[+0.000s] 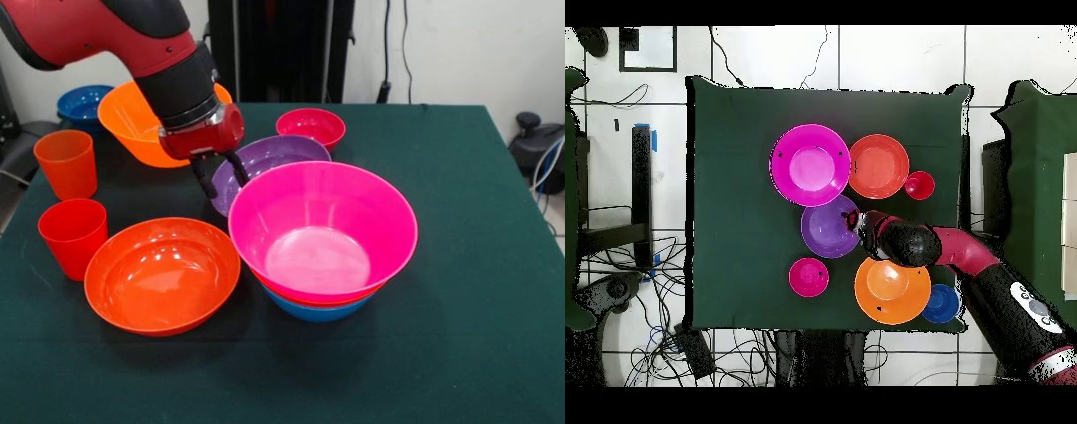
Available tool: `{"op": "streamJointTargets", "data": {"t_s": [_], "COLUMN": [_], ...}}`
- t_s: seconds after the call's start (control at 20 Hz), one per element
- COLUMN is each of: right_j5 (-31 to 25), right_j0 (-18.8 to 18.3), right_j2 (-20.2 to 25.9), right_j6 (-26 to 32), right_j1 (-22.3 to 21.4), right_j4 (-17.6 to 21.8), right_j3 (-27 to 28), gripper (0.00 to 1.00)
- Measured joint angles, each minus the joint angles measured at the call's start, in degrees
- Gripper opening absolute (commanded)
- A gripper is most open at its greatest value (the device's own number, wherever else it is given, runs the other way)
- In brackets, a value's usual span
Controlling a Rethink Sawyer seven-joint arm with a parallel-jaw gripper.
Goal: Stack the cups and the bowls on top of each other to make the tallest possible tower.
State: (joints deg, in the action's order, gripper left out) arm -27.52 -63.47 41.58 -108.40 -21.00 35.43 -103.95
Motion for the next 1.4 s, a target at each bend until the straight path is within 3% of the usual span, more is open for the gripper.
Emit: {"op": "streamJointTargets", "data": {"t_s": [0.4,0.95,1.4], "right_j5": [0.0,0.0,0.0], "right_j0": [0.0,-0.2,0.0], "right_j2": [0.0,0.0,0.0], "right_j6": [0.0,0.0,0.0], "right_j1": [-2.4,-12.3,-12.4], "right_j4": [0.0,0.0,0.0], "right_j3": [-1.1,-4.1,-4.2], "gripper": [1.0,1.0,1.0]}}
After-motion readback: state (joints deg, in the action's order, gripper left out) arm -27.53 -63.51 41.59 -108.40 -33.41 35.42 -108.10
